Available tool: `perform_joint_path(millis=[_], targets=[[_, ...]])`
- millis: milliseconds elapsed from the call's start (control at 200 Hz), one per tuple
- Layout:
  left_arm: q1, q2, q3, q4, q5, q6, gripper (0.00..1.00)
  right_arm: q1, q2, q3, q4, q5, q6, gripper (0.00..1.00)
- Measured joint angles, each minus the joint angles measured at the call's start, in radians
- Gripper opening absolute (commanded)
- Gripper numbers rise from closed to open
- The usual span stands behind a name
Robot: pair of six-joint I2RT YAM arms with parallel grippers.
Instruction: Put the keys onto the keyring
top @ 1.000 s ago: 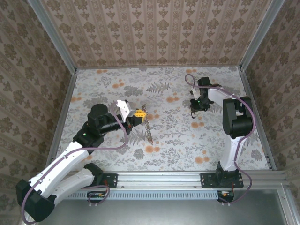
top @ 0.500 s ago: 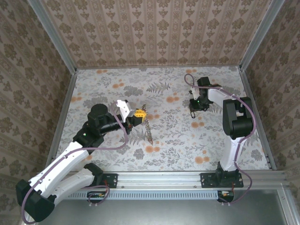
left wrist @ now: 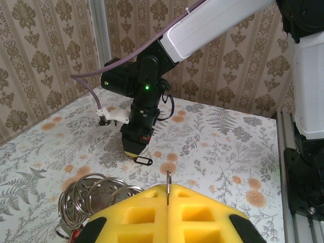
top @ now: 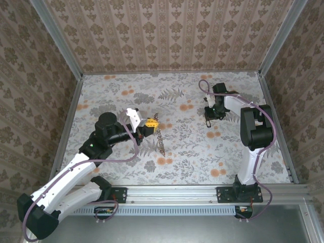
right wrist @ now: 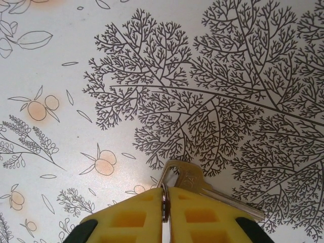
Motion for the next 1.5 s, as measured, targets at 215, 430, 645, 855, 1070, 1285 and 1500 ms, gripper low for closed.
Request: perform_joint_path(millis=[215,430,645,855,1070,1285,1500], targets=[[-0.019,-0.005,0.0,-0.023,-0.016,0.001,0.0,0.0,0.0,0.0,0.008,0.0,0.0,0.0],[-0.055,-0.036,0.006,-0.08,-0.049,0.024,0.0,0.0,-0.081,-0.072,0.043,-0.012,0.001,0.0],[-0.059,-0.037,0.045,-0.135,-0.048,0.034,0.0,0.079,-0.423,-0.252,0.18,-0.092,-0.029,0.0],[-0.059,-0.031,0.143,-0.185,-0.004,0.057,0.0,0.214,-0.785,-0.426,0.442,-0.298,-0.063,0.0],[-0.067,-0.033,0.204,-0.2,0.121,0.097,0.0,0.324,-0.985,-0.539,0.748,-0.533,-0.001,0.0],[-0.072,-0.035,0.209,-0.201,0.209,0.138,0.0,0.47,-1.068,-0.559,0.946,-0.633,0.043,0.0],[-0.079,-0.038,0.209,-0.203,0.277,0.171,0.0,0.604,-1.074,-0.572,1.065,-0.649,0.063,0.0]])
